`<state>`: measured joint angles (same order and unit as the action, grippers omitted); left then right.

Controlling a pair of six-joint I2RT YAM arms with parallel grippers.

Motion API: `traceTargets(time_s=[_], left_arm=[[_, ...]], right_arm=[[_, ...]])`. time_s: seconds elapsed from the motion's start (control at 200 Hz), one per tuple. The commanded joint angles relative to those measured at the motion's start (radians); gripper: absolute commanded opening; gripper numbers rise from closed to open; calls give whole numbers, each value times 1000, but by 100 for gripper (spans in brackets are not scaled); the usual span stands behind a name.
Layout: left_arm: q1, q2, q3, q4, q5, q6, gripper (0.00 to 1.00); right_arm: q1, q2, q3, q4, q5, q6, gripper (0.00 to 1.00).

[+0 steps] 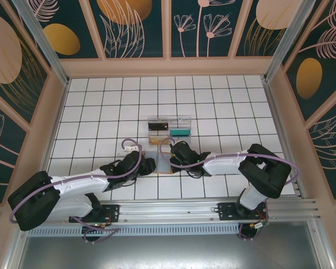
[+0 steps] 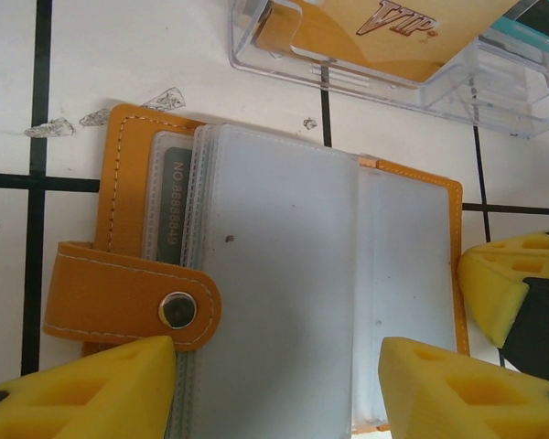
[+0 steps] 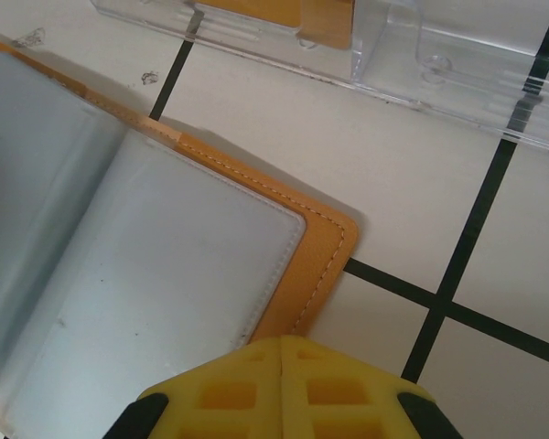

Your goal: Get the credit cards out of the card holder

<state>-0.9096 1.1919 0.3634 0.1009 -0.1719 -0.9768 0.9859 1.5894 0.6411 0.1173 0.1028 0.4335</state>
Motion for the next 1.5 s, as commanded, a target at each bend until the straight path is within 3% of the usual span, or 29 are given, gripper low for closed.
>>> traceTargets(time_s=[0.0,0.29,0.586,0.881,1.186,1.496], left_arm=[[3,-9,20,18,10,20,61],[4,66,32,66,98,44,61],[3,-23,53,-107,-59,28,63],[4,15,45,-15,33,56,61],[3,86,51,-24,38,46,60],[2,138,42,89,150,50,60]], right_arm=[[18,40,-12,-79,-25,17,7],[17,43,-15,-76,-23,20,7],[18,44,-16,-77,-20,22,7],[19,45,-16,-79,-20,25,7],[19,45,-17,-79,-18,25,7],[20,46,-15,-77,-18,25,7]])
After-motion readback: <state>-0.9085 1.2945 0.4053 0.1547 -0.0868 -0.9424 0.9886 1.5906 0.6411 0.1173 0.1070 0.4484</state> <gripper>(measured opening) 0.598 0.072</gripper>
